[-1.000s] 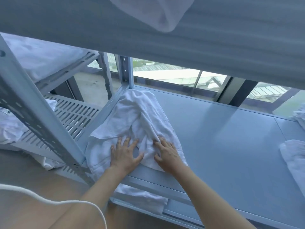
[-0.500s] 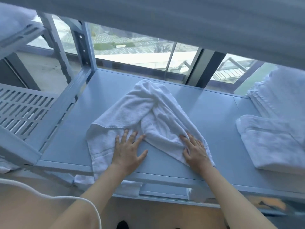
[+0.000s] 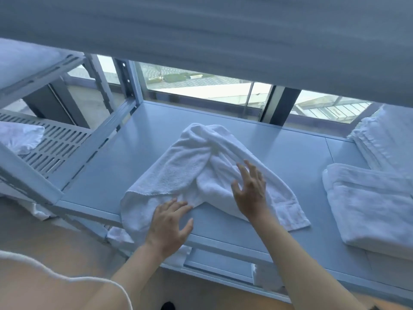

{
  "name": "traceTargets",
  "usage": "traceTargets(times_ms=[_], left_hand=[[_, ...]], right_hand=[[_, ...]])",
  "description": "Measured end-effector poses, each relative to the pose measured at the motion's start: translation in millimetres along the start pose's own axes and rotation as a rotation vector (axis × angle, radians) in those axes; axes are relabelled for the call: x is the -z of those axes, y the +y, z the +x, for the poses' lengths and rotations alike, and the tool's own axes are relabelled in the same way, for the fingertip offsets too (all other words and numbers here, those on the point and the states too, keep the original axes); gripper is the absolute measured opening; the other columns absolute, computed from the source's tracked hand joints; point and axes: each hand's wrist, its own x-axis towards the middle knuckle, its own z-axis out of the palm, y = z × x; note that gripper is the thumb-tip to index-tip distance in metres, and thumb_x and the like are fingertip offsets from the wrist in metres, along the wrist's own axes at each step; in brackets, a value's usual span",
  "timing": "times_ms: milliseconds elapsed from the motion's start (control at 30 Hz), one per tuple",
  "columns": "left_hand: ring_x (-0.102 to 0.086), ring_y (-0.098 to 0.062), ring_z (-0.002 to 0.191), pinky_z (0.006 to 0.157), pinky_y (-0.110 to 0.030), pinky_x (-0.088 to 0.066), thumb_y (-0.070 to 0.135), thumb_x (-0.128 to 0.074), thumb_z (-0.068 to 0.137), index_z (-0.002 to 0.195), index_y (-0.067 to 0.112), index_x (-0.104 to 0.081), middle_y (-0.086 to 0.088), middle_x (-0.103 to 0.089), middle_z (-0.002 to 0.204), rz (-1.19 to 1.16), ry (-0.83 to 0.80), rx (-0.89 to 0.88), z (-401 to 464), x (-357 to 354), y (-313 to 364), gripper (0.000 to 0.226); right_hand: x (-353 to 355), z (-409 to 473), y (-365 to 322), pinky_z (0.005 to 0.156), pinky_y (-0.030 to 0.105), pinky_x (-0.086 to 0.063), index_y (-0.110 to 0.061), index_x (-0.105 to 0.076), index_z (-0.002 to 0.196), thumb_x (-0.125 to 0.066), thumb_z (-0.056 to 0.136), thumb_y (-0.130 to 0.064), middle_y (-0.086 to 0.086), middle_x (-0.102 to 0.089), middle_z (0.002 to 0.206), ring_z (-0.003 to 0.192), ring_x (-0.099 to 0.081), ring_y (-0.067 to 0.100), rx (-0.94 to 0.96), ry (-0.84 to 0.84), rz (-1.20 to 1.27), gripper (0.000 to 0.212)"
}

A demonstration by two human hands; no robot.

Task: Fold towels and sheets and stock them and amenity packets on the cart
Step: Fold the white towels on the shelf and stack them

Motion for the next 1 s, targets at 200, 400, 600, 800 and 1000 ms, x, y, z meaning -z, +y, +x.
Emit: traceTargets(times_ms=[200, 400, 600, 800, 1000], left_hand=[[-0.063, -0.019, 0.120, 0.098, -0.040, -0.049, 0.032, -0.061, 0.089, 0.123, 0.022, -0.073, 0.007, -0.069, 0.126, 0.052, 0.048, 0.033, -18, 15, 11, 0.037], [-0.058, -0.024, 0.122, 0.100, -0.044, -0.050, 0.028, -0.061, 0.091, 0.134, 0.022, -0.065, 0.004, -0.062, 0.137, 0.039, 0.123, -0.115, 33, 34, -1, 0.044], [-0.026, -0.027, 0.154, 0.119, -0.059, -0.027, 0.056, -0.065, 0.091, 0.155, 0.036, -0.041, 0.002, -0.032, 0.165, 0.252, -0.137, -0.386, 126, 47, -8, 0.071], [-0.022, -0.023, 0.156, 0.123, -0.046, -0.022, 0.070, -0.042, 0.096, 0.159, 0.047, -0.025, 0.009, -0.023, 0.169, 0.267, -0.368, -0.327, 129, 15, -25, 0.069], [-0.035, -0.024, 0.150, 0.119, -0.044, -0.030, 0.073, -0.028, 0.083, 0.151, 0.038, -0.044, 0.005, -0.036, 0.165, 0.222, -0.244, -0.156, 104, 5, -15, 0.078]], right_hand=[[-58, 29, -34, 0.123, 0.061, -0.001, -0.030, -0.012, 0.164, -0.040, 0.098, -0.066, 0.003, -0.002, 0.173, 0.158, -0.004, 0.032, -0.113, -0.432, -0.120, 0.081], [-70, -4, -25, 0.124, 0.058, 0.002, -0.037, -0.011, 0.163, -0.024, 0.097, -0.067, 0.000, 0.000, 0.173, 0.159, -0.002, 0.030, 0.067, -0.427, -0.158, 0.073], [-44, -50, -6, 0.127, 0.053, -0.006, -0.045, -0.004, 0.163, -0.025, 0.103, -0.067, -0.006, -0.002, 0.173, 0.159, -0.007, 0.024, 0.359, -0.436, -0.185, 0.067], [-10, -64, 20, 0.125, 0.045, -0.014, -0.035, -0.014, 0.164, -0.046, 0.101, -0.048, -0.002, -0.014, 0.172, 0.158, -0.015, 0.023, 0.400, -0.396, -0.224, 0.072], [25, -55, 73, 0.127, 0.045, -0.011, -0.034, -0.017, 0.164, -0.038, 0.100, -0.065, -0.010, -0.009, 0.172, 0.159, -0.007, 0.013, 0.105, -0.485, -0.311, 0.074]])
